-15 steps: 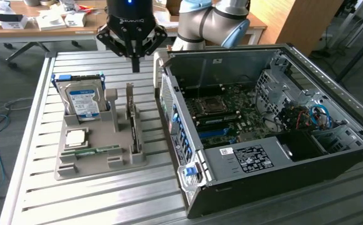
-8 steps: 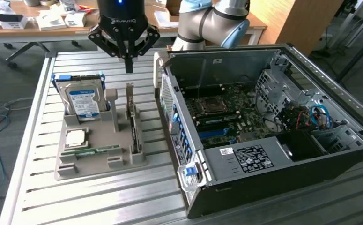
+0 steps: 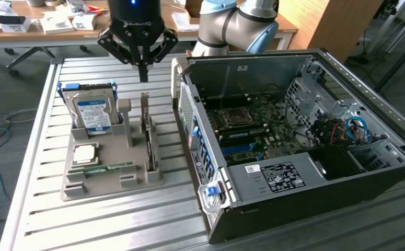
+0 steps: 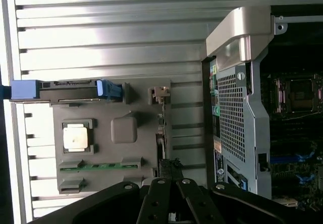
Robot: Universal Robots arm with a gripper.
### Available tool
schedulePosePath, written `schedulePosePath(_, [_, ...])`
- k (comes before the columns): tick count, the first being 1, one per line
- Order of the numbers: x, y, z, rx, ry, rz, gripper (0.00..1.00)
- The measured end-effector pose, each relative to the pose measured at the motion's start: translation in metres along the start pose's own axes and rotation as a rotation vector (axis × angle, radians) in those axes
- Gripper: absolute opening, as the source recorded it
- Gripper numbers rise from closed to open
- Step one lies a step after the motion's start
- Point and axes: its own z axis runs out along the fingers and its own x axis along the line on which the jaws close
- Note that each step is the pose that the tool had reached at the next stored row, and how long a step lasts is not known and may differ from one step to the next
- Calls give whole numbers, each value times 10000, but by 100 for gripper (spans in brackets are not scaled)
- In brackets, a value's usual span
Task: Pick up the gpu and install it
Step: 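Reach for the gpu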
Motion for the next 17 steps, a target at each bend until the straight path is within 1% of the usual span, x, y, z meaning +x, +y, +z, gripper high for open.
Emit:
schedulePosePath(3, [-3,-41,-2,0,0,-1,11])
schedulePosePath(11, [4,-185,-9,0,0,0,11])
schedulePosePath(17, [19,-267,-12,0,0,-1,11])
